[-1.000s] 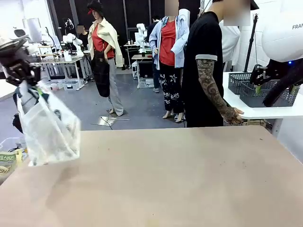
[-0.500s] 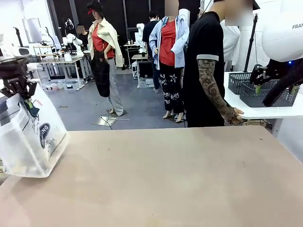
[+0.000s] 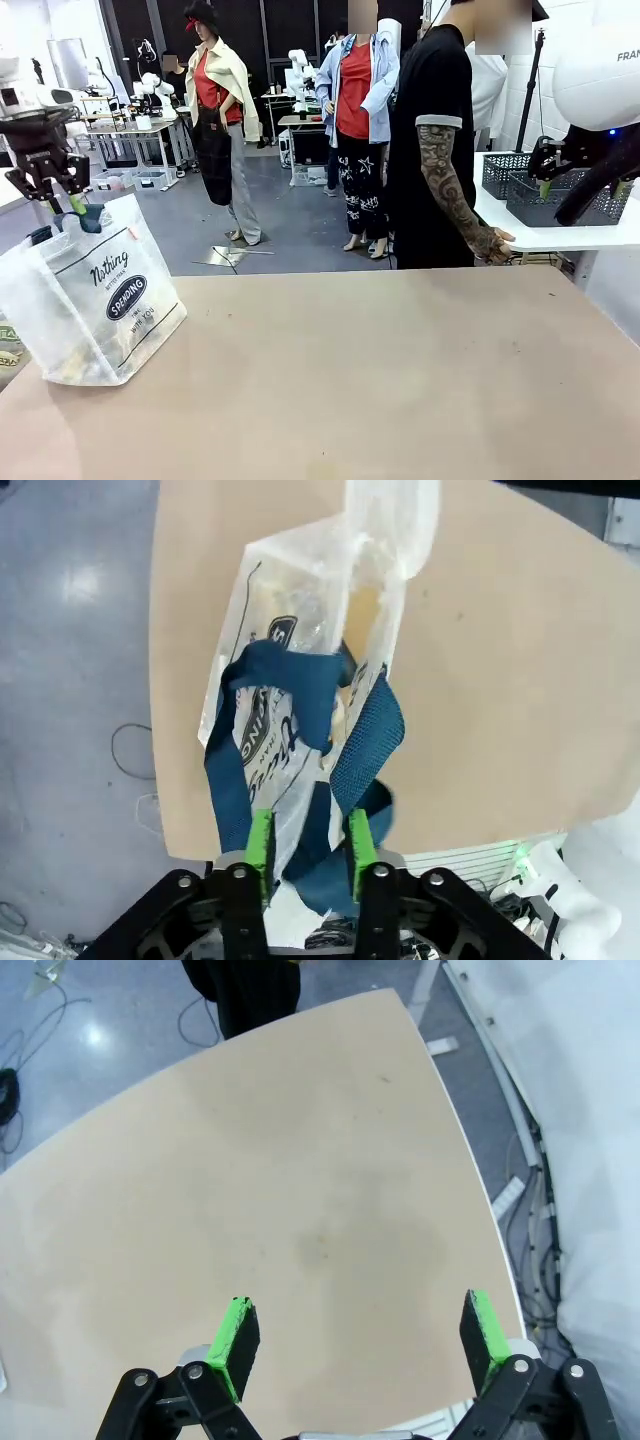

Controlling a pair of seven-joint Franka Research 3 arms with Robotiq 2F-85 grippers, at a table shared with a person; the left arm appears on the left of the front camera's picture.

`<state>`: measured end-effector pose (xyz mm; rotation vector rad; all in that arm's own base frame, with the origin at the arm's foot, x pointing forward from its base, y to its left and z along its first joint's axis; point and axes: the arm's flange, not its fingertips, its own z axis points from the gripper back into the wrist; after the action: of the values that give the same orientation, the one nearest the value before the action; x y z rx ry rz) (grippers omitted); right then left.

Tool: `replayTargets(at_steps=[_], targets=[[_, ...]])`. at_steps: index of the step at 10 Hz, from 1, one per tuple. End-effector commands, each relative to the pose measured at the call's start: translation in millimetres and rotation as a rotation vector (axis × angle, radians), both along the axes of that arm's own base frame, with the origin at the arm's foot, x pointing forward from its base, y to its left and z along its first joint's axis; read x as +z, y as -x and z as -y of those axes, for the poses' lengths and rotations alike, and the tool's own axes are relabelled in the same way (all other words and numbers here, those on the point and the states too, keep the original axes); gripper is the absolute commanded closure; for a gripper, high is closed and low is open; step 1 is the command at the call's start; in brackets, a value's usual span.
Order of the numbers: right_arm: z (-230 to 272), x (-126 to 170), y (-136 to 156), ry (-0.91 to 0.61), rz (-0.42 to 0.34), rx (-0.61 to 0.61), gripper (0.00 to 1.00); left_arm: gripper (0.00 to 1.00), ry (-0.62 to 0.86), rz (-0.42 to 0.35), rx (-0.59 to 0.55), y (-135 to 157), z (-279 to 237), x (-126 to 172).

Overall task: Transfer purchased items from the store into the shopping bag.
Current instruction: Move the Reusable shopping bag to the right side of the table.

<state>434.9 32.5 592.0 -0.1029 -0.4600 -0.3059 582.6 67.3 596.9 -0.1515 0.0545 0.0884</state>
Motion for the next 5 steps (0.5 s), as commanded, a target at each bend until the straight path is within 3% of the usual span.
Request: replayTargets(at_steps=[1, 3, 5], targets=[[-1, 1, -2, 0.006, -0.010, 0.009, 0.00, 0.00, 0.040, 0.086, 0.018, 5, 16, 17], [-1, 1, -2, 0.006, -0.010, 0.009, 0.00, 0.00, 0.133, 0.228, -0.040, 45, 50, 47], [-1, 1, -2, 0.006, -0.010, 0.009, 0.00, 0.00, 0.198, 0.279, -0.118, 88, 99, 53]])
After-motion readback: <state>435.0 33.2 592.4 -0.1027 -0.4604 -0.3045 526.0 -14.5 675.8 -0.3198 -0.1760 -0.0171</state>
